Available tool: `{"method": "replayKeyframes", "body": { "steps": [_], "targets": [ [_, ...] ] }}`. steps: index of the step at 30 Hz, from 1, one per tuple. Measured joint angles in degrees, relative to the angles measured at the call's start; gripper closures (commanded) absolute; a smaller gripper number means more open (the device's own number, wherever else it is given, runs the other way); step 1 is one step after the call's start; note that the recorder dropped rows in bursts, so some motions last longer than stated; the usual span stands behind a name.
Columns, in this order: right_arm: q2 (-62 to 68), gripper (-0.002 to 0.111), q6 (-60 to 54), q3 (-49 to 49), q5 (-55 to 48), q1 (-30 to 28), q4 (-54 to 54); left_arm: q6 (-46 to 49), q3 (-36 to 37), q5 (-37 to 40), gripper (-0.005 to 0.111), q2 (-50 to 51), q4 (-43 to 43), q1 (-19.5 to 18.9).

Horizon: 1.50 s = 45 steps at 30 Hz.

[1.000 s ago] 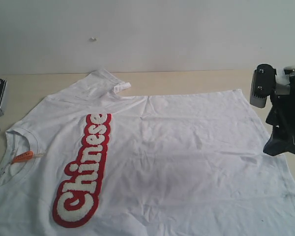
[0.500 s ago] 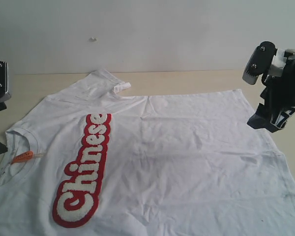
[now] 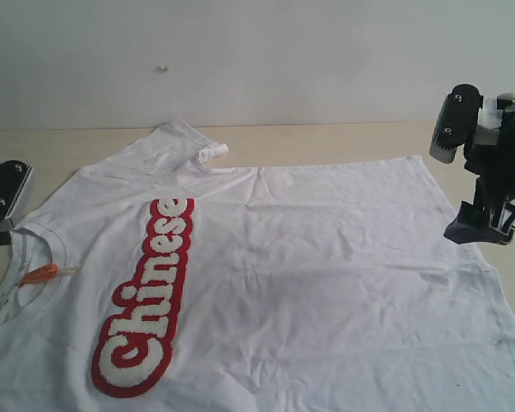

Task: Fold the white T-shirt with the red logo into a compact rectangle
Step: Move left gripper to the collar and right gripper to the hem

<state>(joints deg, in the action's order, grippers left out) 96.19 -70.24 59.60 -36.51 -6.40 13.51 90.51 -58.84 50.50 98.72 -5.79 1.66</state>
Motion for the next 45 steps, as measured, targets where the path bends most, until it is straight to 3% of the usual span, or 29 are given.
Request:
{"method": "replayKeyframes", "body": {
  "steps": [6,11,17,25,30,34,45],
  "targets": [
    [1.56,0.003,-15.84,0.0,-6.77,0.0,6.93,-2.55,-2.48,2.78,0.002,4.29,1.09,0.22],
    [5.45,0.003,-16.02,5.44,-17.46,0.0,4.96,-5.3,-9.31,11.45,0.002,5.07,1.58,0.22],
    [8.3,0.003,-13.87,12.69,-26.93,0.0,1.29,-3.69,-10.34,11.29,0.002,7.96,2.61,0.22],
    [13.07,0.003,-12.71,12.92,-27.94,0.0,-3.5,-1.19,-10.34,4.36,0.002,14.48,2.61,-0.04],
    [14.78,0.003,-13.14,12.92,-25.82,0.0,-4.48,0.54,-10.34,0.78,0.002,16.03,1.45,-2.57],
    [14.78,0.003,-14.55,12.96,-24.18,0.0,-4.59,3.48,-10.34,-0.54,0.002,16.08,-1.25,-4.37],
    [14.78,0.003,-15.04,12.96,-23.48,0.0,-5.55,4.89,-10.7,-1.58,0.002,18.39,-3.73,-4.02]
  ]
}}
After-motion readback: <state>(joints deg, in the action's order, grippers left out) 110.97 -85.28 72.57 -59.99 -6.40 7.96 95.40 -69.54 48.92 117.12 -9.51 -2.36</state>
